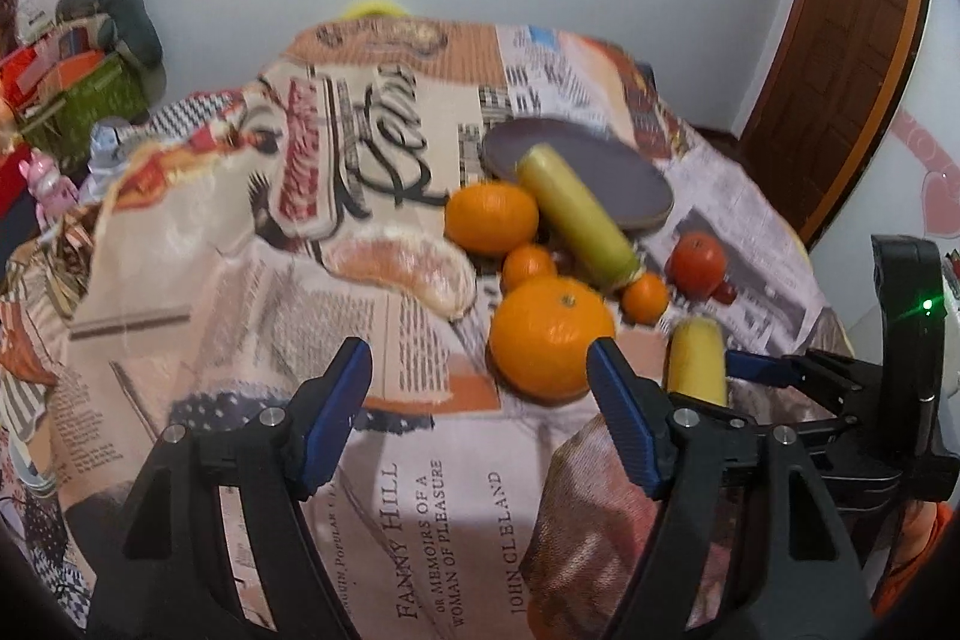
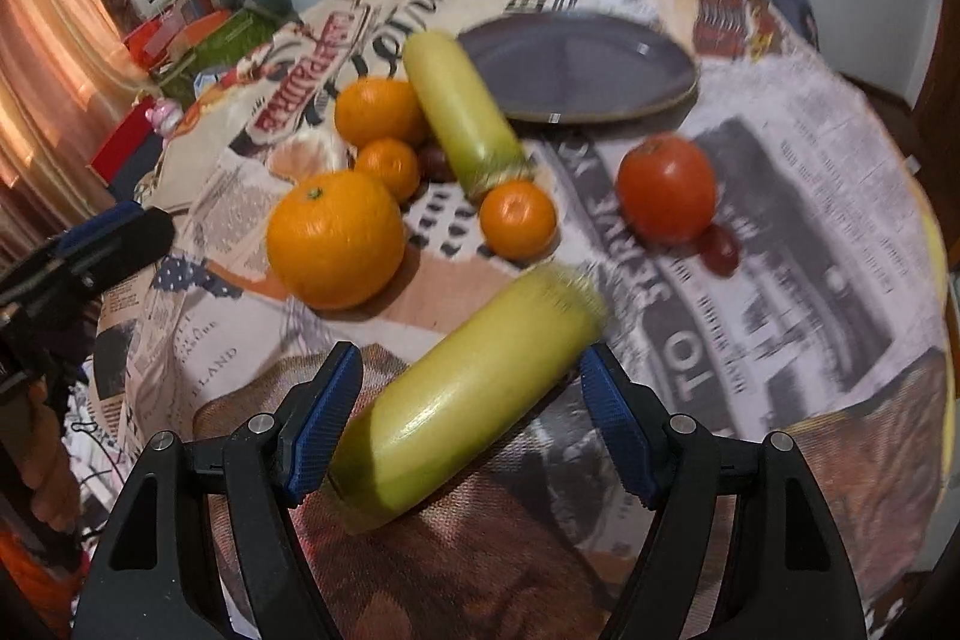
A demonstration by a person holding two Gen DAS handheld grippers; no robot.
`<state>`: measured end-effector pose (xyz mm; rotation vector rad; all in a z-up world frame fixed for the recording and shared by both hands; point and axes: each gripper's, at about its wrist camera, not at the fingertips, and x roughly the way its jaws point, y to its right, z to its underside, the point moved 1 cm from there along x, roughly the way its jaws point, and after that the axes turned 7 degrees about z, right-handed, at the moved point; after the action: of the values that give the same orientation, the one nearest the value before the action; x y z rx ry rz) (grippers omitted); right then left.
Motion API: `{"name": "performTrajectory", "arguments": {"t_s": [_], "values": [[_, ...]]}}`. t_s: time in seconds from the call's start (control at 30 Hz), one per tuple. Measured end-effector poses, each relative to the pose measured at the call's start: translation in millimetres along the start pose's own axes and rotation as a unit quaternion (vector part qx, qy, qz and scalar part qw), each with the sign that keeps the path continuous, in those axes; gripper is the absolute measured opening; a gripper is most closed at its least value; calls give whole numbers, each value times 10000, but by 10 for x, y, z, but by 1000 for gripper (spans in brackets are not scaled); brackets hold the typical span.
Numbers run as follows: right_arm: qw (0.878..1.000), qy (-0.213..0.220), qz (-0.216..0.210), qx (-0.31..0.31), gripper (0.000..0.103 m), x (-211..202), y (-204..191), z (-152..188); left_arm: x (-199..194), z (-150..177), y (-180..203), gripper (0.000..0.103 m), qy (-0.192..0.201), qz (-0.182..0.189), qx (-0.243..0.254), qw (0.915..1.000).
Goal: Organize fruits
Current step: 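Grasp the large yellow-green zucchini with the right tool while the left tool grasps a large orange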
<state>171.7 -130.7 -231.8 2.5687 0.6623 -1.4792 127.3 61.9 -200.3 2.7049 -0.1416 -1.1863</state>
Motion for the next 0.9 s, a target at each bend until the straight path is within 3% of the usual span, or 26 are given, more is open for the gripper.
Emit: {"name": "performTrajectory", "arguments": {"t_s": [0.2, 0.37, 0.47, 0.6, 0.9], "values": [[10000, 34, -86, 24, 69, 25, 60, -16, 223, 72, 0, 87, -369, 74, -85, 9993], [9996, 73, -28, -283, 47, -56, 136, -26, 324, 46, 64, 92, -490, 17, 84, 9988], [9991, 66, 73, -424, 39, -92, 235, -19, 400, -15, 91, 93, -548, -11, 153, 9984], [9986, 0, 320, -427, 37, -99, 403, -11, 492, -106, 129, 93, -571, 32, 146, 9983], [9996, -54, 48, -287, 40, -8, 500, -61, 775, -135, 222, 93, -818, 99, 155, 9965]]}}
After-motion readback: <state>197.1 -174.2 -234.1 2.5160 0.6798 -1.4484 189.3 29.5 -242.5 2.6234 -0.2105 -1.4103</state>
